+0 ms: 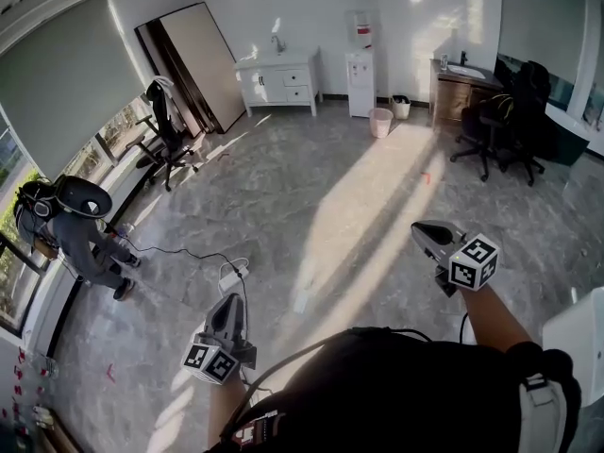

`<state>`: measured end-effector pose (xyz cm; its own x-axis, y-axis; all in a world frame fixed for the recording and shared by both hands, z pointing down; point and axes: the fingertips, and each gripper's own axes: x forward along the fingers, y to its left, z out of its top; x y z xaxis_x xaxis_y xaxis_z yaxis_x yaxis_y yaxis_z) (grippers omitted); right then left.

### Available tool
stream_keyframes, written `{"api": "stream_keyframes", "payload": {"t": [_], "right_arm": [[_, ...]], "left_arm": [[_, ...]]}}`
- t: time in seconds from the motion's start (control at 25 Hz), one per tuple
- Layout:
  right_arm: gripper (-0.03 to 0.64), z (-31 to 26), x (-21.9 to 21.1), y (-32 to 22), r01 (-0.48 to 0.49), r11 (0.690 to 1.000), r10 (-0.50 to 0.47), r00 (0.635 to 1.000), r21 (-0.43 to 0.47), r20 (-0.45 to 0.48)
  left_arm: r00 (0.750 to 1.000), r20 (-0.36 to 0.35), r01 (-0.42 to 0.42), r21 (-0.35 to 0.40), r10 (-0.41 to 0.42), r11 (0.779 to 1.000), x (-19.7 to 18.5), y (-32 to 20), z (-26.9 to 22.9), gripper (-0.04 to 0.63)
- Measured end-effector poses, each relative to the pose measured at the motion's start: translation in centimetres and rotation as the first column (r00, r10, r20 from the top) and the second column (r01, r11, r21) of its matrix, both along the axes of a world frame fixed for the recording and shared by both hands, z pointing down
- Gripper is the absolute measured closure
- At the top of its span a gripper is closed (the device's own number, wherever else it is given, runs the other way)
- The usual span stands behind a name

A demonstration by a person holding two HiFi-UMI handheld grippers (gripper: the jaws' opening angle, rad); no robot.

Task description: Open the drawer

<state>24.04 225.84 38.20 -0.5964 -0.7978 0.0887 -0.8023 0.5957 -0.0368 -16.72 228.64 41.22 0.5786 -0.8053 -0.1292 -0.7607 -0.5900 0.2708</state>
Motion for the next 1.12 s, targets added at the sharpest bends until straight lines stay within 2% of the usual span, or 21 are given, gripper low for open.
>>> {"api": "stream_keyframes", "payload": {"t": [0.28, 0.52, 0.84, 1.12], "right_arm": [[0.615, 1.0, 1.7, -6.2, 0.088, 0.996, -0.089, 0.996, 0.014, 0.03], [0.615, -0.2, 6.7, -13.4, 0.144, 0.989, -0.145, 0.989, 0.03, 0.031], [0.615, -1.1, 14.5, -20.0, 0.173, 0.983, -0.174, 0.985, 0.057, 0.011], [0.616, 0.4, 21.1, -23.8, 0.132, 0.99, -0.131, 0.991, 0.042, -0.018]], "left_arm": [[0.996, 0.029, 0.088, 0.019, -0.089, 0.996, 2.0, -2.6, -0.9, 0.594], [0.99, 0.032, 0.136, 0.038, -0.137, 0.99, 7.8, -7.0, -2.0, 0.594], [0.987, 0.016, 0.158, 0.055, -0.159, 0.986, 16.1, -13.3, -3.0, 0.594], [0.994, 0.029, 0.102, 0.04, -0.103, 0.994, 23.5, -18.2, -2.8, 0.594]]}}
